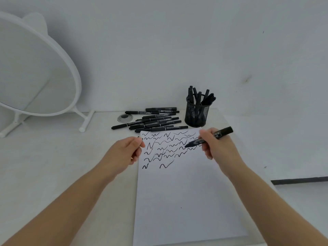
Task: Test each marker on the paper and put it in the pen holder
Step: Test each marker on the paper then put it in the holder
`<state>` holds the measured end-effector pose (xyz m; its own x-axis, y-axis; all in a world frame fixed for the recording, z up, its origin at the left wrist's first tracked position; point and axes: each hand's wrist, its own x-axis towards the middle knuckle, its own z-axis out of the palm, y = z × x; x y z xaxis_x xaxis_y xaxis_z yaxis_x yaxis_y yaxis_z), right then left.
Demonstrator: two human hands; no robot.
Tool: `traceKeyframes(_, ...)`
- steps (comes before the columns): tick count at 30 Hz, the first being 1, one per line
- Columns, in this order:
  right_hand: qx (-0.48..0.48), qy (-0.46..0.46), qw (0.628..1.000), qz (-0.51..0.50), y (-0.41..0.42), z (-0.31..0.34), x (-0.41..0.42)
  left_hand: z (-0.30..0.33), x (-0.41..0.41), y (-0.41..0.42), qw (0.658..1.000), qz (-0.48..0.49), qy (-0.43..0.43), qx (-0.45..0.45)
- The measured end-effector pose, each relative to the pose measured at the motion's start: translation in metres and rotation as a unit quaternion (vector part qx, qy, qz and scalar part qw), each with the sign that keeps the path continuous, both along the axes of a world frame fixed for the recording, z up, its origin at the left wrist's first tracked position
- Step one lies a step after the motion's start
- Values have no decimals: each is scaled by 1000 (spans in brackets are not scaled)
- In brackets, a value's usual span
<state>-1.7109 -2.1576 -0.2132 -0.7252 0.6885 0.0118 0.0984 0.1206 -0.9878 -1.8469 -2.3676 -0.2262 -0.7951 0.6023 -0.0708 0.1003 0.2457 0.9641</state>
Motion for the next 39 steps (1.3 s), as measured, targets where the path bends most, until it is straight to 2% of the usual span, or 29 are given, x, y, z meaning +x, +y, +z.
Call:
traceKeyframes(3, 14, -4, 997, 69, -26, -5, -7, -17, 5, 5, 993, 29, 111, -18)
traceKeyframes(6, -20, -8, 993, 119, -44, -12, -15, -29, 6, 3, 989, 45, 142, 0)
traceKeyframes(8, -7, 2, 996, 86, -47, -18, -19, -33, 7, 1, 988, 39, 148, -1)
traceKeyframes(11, 90, -8, 996, -28, -38, -32, -16, -38, 9, -2, 985, -9, 168, -32)
traceKeyframes(15, 99, -6, 994, -45, -27, -43, -8, -43, 8, -2, 976, -56, 194, -80)
traceKeyframes(27, 146, -19, 988, 44, -35, -52, -14, -40, 7, -2, 975, -66, 185, -100)
traceKeyframes(32, 141, -22, 990, 18, -31, -54, -13, -40, 8, -3, 974, -68, 189, -103)
traceKeyframes(39, 190, -17, 980, -52, -29, -48, -8, -40, 9, -3, 975, -63, 191, -97)
